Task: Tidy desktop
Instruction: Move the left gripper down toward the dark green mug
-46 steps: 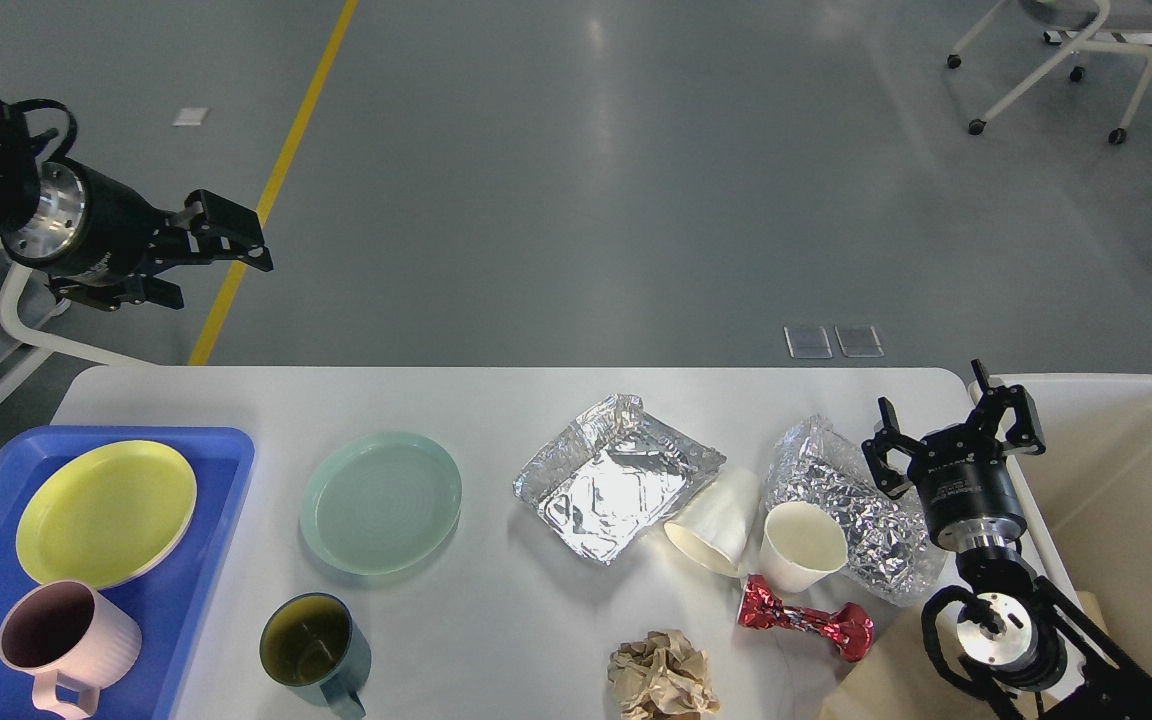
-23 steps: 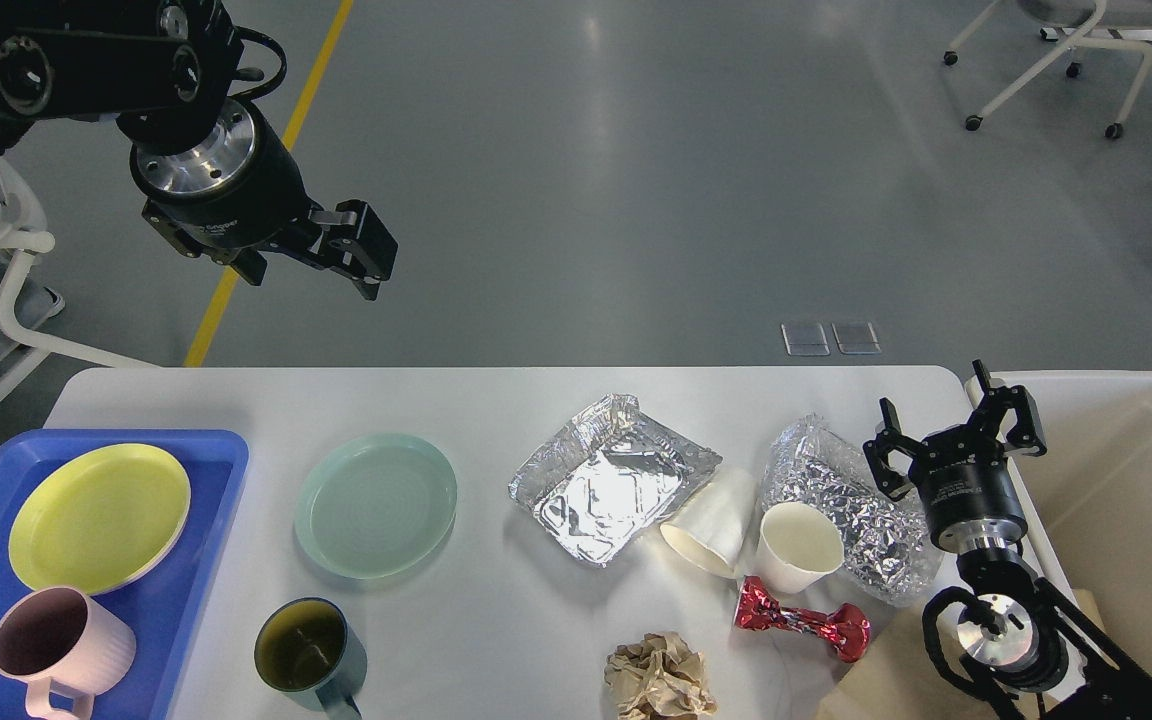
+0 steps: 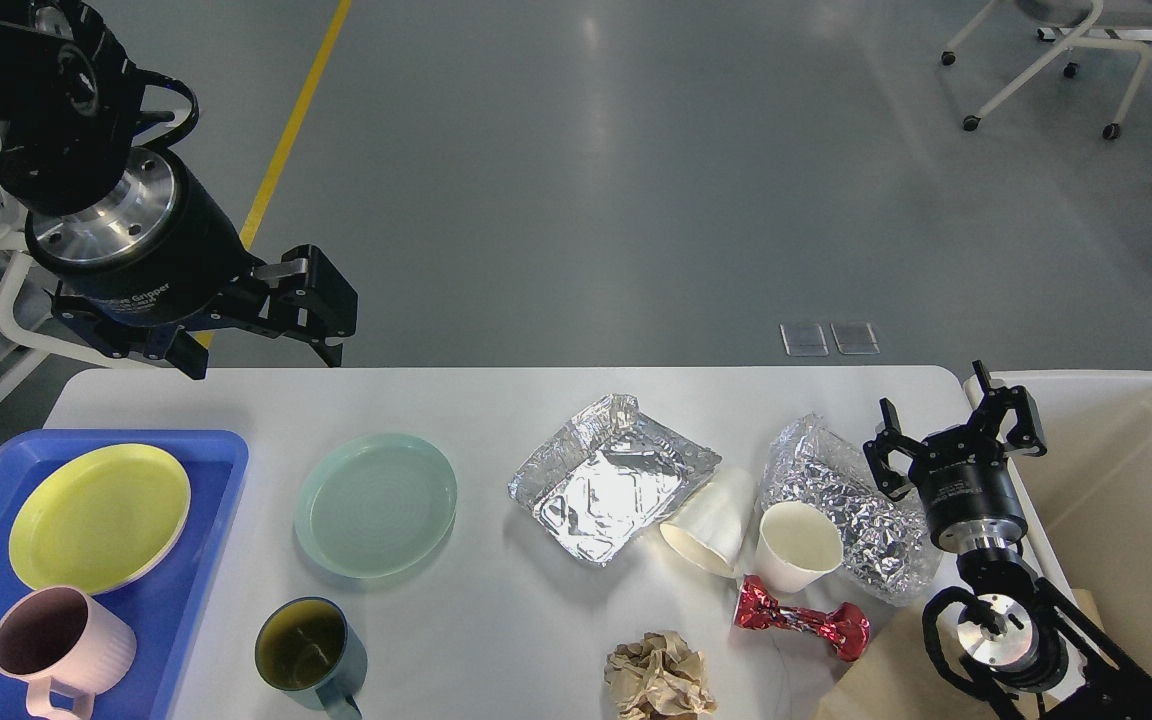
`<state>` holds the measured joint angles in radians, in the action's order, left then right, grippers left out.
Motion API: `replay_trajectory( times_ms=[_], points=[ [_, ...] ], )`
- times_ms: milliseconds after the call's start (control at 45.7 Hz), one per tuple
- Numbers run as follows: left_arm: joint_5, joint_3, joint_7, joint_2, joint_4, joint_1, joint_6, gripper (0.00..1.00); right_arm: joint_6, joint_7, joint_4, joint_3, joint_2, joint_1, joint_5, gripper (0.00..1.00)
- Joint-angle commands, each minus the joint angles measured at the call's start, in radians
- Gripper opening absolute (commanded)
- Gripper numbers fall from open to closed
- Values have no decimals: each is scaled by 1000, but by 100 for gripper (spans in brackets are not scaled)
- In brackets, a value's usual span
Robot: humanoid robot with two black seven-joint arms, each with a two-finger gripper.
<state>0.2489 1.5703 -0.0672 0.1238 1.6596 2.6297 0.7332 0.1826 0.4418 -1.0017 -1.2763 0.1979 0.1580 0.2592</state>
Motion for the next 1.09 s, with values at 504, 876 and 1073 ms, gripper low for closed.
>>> replay_trajectory(
  times_ms=[504,876,1073],
  points=[
    [-16,-15,0,13,-34,-123,-9,96,0,0,0,0,0,-1,0,100],
    [-77,-110,10,108,-34,-284,-52,96,0,0,-2,0,0,0,0,100],
    [-97,-116,10,97,-34,-422,-159,96,0,0,-2,0,0,0,0,100]
  ],
)
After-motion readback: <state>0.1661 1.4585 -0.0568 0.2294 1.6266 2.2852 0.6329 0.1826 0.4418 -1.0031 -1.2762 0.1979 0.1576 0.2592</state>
